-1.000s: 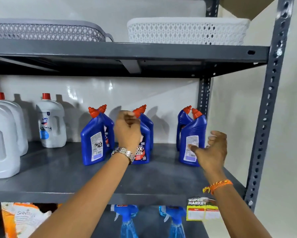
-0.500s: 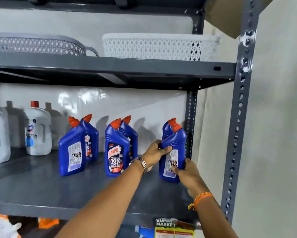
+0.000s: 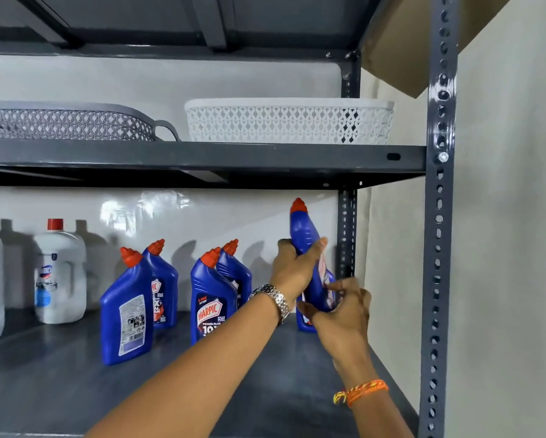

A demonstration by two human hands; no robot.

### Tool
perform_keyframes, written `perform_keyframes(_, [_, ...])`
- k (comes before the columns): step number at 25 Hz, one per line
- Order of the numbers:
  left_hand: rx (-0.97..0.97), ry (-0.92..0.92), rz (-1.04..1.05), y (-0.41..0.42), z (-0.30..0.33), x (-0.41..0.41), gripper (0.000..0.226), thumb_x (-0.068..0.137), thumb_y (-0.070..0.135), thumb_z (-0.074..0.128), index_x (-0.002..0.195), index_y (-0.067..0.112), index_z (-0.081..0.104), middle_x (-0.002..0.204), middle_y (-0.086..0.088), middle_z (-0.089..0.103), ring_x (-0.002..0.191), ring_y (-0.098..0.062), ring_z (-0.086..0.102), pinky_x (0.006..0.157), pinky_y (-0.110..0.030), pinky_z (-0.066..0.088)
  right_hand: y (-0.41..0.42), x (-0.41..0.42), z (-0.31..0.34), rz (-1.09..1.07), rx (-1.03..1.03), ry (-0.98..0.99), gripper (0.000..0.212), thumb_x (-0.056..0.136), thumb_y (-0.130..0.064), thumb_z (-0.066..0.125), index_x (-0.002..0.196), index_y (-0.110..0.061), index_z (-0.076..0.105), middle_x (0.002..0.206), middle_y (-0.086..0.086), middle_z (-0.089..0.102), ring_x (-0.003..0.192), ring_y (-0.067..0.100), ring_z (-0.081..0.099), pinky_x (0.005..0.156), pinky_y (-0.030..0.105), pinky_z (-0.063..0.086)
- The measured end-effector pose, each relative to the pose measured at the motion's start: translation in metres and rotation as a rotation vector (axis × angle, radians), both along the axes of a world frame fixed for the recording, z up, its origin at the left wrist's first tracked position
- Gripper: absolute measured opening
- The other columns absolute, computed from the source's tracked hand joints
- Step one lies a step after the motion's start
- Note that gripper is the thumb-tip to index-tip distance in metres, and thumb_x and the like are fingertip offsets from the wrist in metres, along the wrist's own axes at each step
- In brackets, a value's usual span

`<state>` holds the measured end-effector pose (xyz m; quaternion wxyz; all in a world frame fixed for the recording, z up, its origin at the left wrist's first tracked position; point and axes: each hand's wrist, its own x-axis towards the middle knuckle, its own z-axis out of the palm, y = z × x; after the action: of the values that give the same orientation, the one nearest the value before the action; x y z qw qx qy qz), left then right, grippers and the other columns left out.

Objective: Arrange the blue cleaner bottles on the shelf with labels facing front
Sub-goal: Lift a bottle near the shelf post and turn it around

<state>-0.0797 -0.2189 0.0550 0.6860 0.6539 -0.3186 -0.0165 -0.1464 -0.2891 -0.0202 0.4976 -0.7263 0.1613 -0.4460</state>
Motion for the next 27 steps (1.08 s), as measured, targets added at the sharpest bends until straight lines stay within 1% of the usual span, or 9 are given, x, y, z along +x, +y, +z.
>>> perform_keyframes(2, [-0.095, 0.054, -0.034, 0.001, 0.002, 0.013, 0.048, 0.090, 0.038, 0.064, 0.121, 0.003, 0.053, 0.109, -0.017, 0.073, 0.093, -0.029, 0.073, 0.084, -0.043, 0.061, -0.014, 0.003, 0.002, 0.165, 0.108, 0.012, 0.061, 0.063, -0.021, 0.089, 0.103, -0.034, 0.044, 0.123, 0.003, 0.055, 0.105, 0.022, 0.064, 0.087, 0.043, 0.061])
perform_keyframes(3, [-0.114, 0.082, -0.103, 0.003, -0.001, 0.019, 0.044, 0.093, 0.033, 0.062, 0.121, 0.001, 0.056, 0.106, -0.018, 0.074, 0.090, -0.028, 0.073, 0.081, -0.040, 0.062, -0.025, 0.005, 0.002, 0.254, 0.155, 0.028, 0.064, 0.067, -0.016, 0.086, 0.109, -0.033, 0.041, 0.122, 0.005, 0.060, 0.108, 0.023, 0.065, 0.084, 0.045, 0.062])
perform_keyframes(5, [-0.089, 0.088, -0.210, 0.004, -0.012, 0.024, 0.039, 0.095, 0.029, 0.060, 0.122, 0.001, 0.060, 0.104, -0.015, 0.074, 0.086, -0.024, 0.071, 0.075, -0.033, 0.061, -0.046, 0.011, 0.001, 0.327, 0.150, 0.123, 0.073, 0.071, -0.005, 0.084, 0.124, -0.024, 0.038, 0.119, 0.003, 0.064, 0.110, 0.023, 0.066, 0.076, 0.038, 0.061])
perform_keyframes(7, [-0.035, 0.066, -0.226, -0.001, -0.028, 0.032, 0.038, 0.094, 0.027, 0.062, 0.123, 0.002, 0.063, 0.108, -0.017, 0.073, 0.088, -0.023, 0.070, 0.073, -0.030, 0.059, -0.057, 0.020, -0.005, 0.288, 0.096, 0.214, 0.075, 0.063, -0.004, 0.087, 0.126, -0.017, 0.048, 0.115, 0.004, 0.070, 0.110, 0.025, 0.068, 0.084, 0.041, 0.061])
perform_keyframes(10, [-0.007, 0.055, -0.208, -0.009, -0.049, 0.045, 0.036, 0.092, 0.023, 0.065, 0.122, 0.003, 0.064, 0.118, -0.024, 0.072, 0.092, -0.025, 0.070, 0.076, -0.032, 0.057, -0.061, 0.031, -0.023, 0.204, 0.066, 0.307, 0.076, 0.055, -0.008, 0.092, 0.122, -0.017, 0.058, 0.111, 0.004, 0.074, 0.105, 0.024, 0.069, 0.094, 0.048, 0.058])
perform_keyframes(16, [0.010, 0.106, -0.217, -0.016, -0.078, 0.054, 0.039, 0.092, 0.019, 0.066, 0.127, 0.002, 0.061, 0.122, -0.026, 0.069, 0.108, -0.036, 0.069, 0.089, -0.039, 0.058, -0.063, 0.030, -0.045, 0.147, 0.081, 0.358, 0.075, 0.057, -0.008, 0.092, 0.124, -0.017, 0.059, 0.112, 0.005, 0.074, 0.104, 0.025, 0.070, 0.093, 0.049, 0.059])
perform_keyframes(19, [0.037, 0.100, -0.195, -0.013, -0.071, 0.050, 0.043, 0.091, 0.017, 0.066, 0.130, 0.002, 0.057, 0.119, -0.024, 0.069, 0.111, -0.039, 0.067, 0.086, -0.036, 0.057, -0.058, 0.020, -0.041, 0.146, 0.110, 0.360, 0.076, 0.057, -0.006, 0.093, 0.122, -0.014, 0.054, 0.114, 0.006, 0.071, 0.108, 0.027, 0.069, 0.094, 0.051, 0.059])
perform_keyframes(23, [-0.030, -0.020, -0.029, 0.042, -0.059, 0.037, 0.047, 0.092, 0.013, 0.065, 0.137, 0.010, 0.053, 0.121, -0.008, 0.067, 0.110, -0.016, 0.064, 0.097, -0.027, 0.050, -0.035, -0.009, -0.016, 0.058, 0.105, 0.214, 0.078, 0.069, 0.000, 0.085, 0.130, -0.016, 0.039, 0.115, 0.005, 0.062, 0.103, 0.025, 0.063, 0.091, 0.043, 0.057])
perform_keyframes(27, [-0.296, -0.229, 0.328, 0.146, -0.063, 0.039, 0.025, 0.092, 0.005, 0.062, 0.116, 0.012, 0.066, 0.102, 0.001, 0.073, 0.092, -0.002, 0.069, 0.086, -0.017, 0.054, 0.025, -0.022, 0.017, -0.071, -0.074, -0.114, 0.074, 0.071, -0.011, 0.086, 0.131, -0.022, 0.045, 0.124, -0.001, 0.059, 0.109, 0.016, 0.059, 0.097, 0.029, 0.049])
